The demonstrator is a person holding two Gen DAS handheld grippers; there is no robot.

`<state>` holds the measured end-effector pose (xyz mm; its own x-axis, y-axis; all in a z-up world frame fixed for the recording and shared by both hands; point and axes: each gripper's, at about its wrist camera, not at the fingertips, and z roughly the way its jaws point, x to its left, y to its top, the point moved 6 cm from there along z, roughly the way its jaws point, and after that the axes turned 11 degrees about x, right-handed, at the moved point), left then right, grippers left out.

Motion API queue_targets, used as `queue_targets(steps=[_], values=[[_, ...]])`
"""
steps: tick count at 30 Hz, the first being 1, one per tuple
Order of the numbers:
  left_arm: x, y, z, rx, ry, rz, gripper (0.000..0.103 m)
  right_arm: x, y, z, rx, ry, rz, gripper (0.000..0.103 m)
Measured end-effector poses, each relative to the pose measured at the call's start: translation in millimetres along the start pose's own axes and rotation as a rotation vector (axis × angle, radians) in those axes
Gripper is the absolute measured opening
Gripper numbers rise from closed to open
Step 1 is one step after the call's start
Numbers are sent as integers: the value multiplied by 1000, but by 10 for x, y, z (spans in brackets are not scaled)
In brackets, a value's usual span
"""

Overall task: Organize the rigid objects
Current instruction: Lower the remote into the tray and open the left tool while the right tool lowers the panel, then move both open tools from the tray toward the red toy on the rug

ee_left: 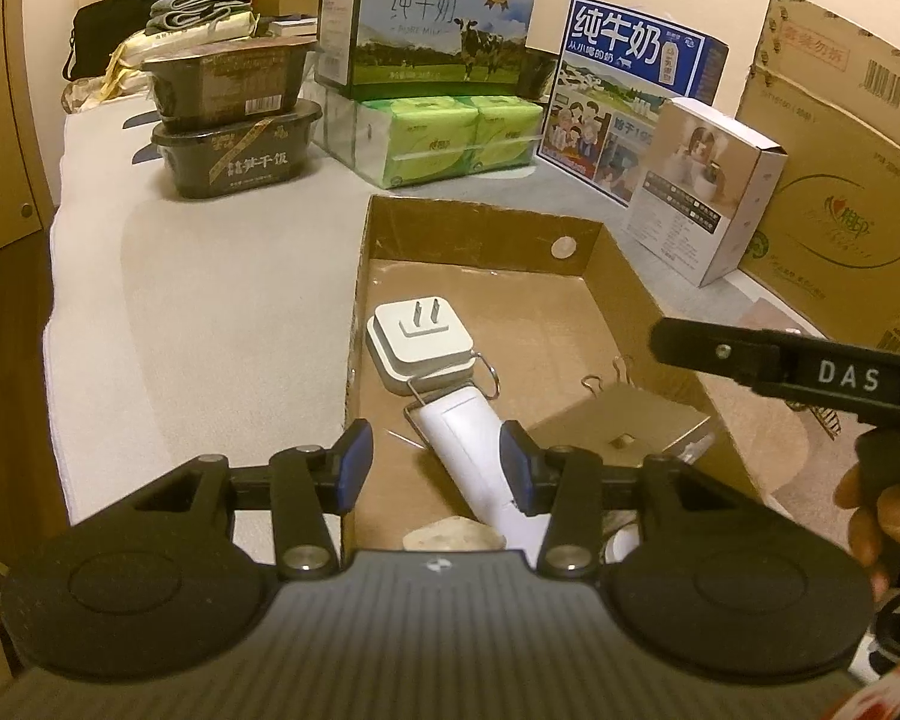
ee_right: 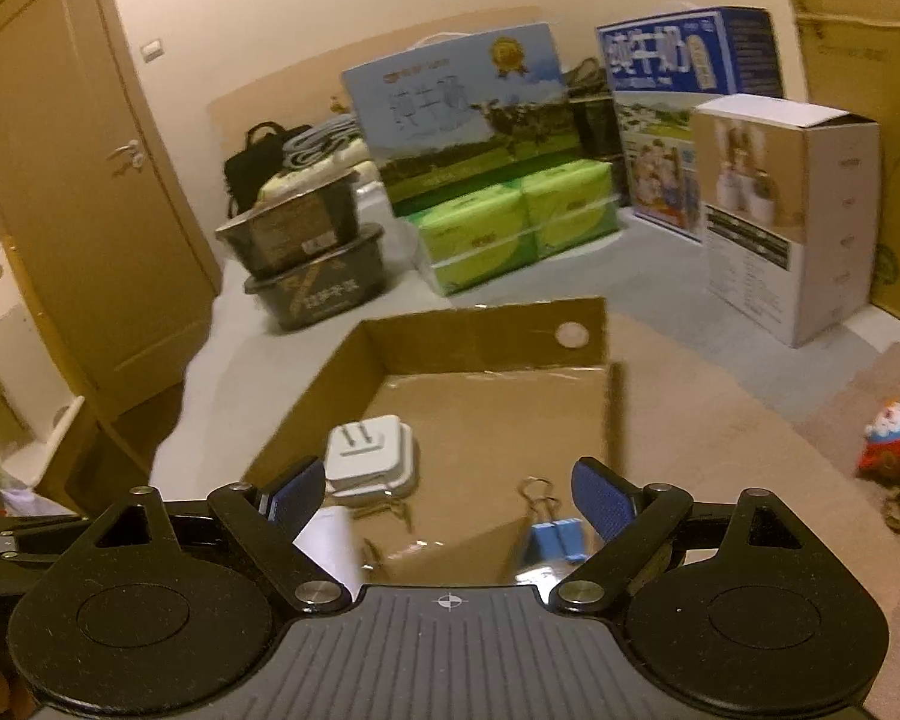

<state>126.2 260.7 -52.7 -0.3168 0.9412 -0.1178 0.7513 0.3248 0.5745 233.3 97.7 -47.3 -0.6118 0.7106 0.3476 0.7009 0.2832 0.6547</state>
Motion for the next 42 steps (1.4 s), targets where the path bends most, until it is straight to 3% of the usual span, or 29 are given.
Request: queue_targets(steps=[15, 29, 42], values=[[-230, -143, -240, -9, -10, -4, 56, -115, -309, -556, -19, -96, 14, 89], [-451, -272, -443, -28, -15, 9, 82, -187, -512, -1024, -47, -141, 21, 89], [-901, -339, -545, -68, -64, 63, 95, -529, -818, -1500, -67, -240, 63, 89]])
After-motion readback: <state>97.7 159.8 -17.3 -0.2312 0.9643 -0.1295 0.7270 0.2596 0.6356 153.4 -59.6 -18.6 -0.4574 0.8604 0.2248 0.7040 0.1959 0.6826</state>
